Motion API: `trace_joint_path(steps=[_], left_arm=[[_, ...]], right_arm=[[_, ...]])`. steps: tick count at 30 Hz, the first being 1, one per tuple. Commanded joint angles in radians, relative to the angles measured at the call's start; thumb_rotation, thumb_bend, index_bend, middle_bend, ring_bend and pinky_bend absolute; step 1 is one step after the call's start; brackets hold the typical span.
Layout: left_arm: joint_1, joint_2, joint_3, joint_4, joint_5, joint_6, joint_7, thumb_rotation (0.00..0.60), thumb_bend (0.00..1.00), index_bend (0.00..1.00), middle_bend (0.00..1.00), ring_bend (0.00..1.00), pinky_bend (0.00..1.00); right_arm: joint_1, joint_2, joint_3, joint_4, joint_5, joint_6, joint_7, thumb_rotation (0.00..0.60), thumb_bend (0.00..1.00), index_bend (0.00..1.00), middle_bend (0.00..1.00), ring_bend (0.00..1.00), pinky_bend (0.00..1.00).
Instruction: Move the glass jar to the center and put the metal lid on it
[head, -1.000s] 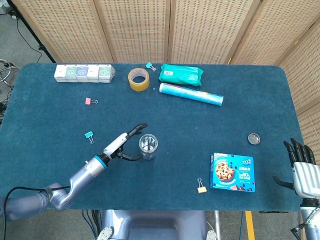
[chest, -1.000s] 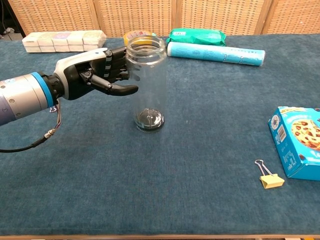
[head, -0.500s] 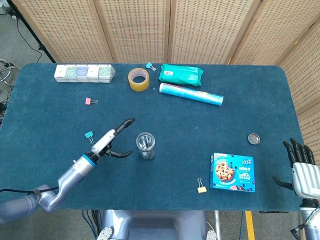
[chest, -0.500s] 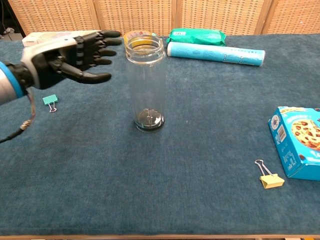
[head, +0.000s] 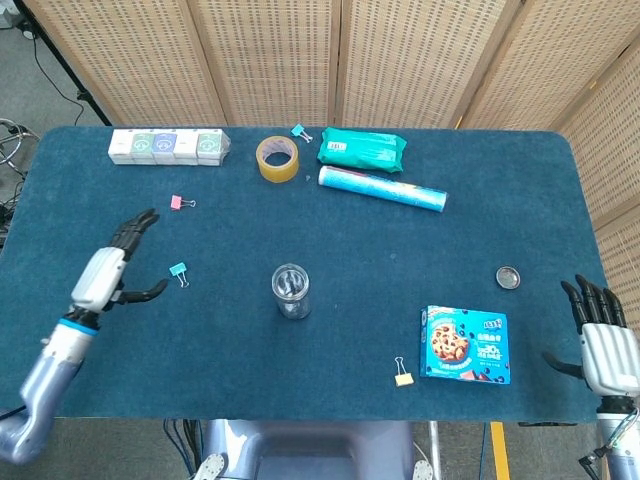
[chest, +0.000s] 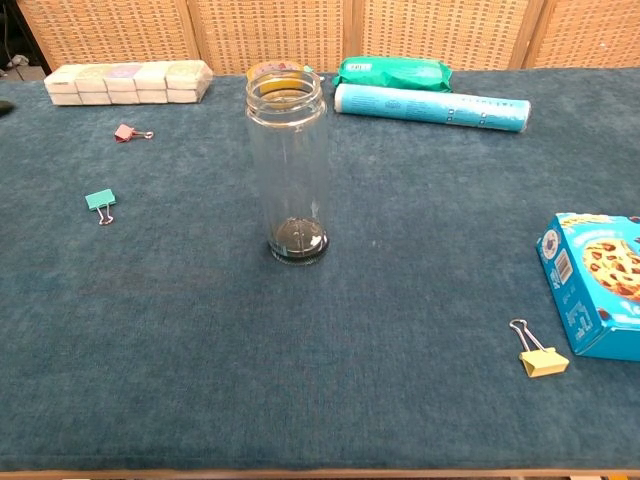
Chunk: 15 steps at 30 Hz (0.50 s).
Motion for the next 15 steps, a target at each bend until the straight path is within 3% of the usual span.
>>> trace_joint_path(steps=[1,10,15], left_arm=[[0.100,0.102,0.023,-0.105,-0.055,0.077,0.133,0.600,0.28,0.00,0.00,0.00,0.00],[0.210,0.182,0.045,-0.242,-0.040,0.190,0.319,0.600,0.28,0.00,0.00,0.00,0.00],[0.231,0.208,0.038,-0.291,-0.055,0.187,0.370,0.600,0.28,0.00,0.00,0.00,0.00]], right_arm=[[0.015,0.000,0.005,0.006,-0.002,-0.020,0.008,0.600,0.00,0.00,0.00,0.00,0.00],[0.133,0.026,0.050,0.049,0.050,-0.205,0.062,0.600,0.00,0.05,0.00,0.00,0.00],[0.219,0.017,0.080,0.096,0.097,-0.328,0.053,0.600,0.00,0.11,0.00,0.00,0.00]])
